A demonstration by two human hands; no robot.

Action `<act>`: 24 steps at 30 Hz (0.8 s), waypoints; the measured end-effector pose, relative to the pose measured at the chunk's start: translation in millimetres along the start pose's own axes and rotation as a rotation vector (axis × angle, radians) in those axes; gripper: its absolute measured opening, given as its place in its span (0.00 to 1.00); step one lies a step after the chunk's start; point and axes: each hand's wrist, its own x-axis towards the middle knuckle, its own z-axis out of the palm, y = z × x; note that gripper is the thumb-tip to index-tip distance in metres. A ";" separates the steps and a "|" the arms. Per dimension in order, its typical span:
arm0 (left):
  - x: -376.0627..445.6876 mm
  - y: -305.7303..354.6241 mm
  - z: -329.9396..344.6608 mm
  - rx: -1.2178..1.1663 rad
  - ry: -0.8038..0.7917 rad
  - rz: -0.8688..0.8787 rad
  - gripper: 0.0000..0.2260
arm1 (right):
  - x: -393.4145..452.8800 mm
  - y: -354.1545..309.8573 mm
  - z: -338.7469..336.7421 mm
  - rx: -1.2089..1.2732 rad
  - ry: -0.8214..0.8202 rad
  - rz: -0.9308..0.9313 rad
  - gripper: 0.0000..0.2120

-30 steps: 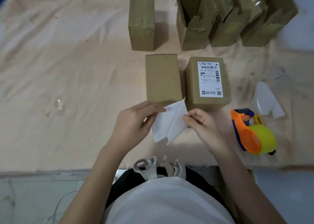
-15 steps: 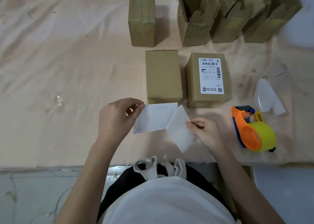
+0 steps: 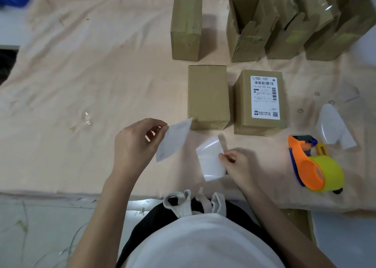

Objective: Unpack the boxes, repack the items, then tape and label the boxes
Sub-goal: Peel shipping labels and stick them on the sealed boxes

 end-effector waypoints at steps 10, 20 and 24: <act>-6.2 -4.3 -4.7 -0.012 -0.014 0.033 0.12 | -0.4 15.6 2.9 -0.521 0.090 -0.183 0.08; -4.9 10.0 10.3 -0.054 -0.073 0.112 0.12 | -11.4 -8.8 -6.6 -0.632 0.117 -0.186 0.09; -6.7 17.1 19.4 -0.055 -0.087 0.194 0.11 | -22.4 -41.7 -8.5 -0.170 -0.013 -0.112 0.13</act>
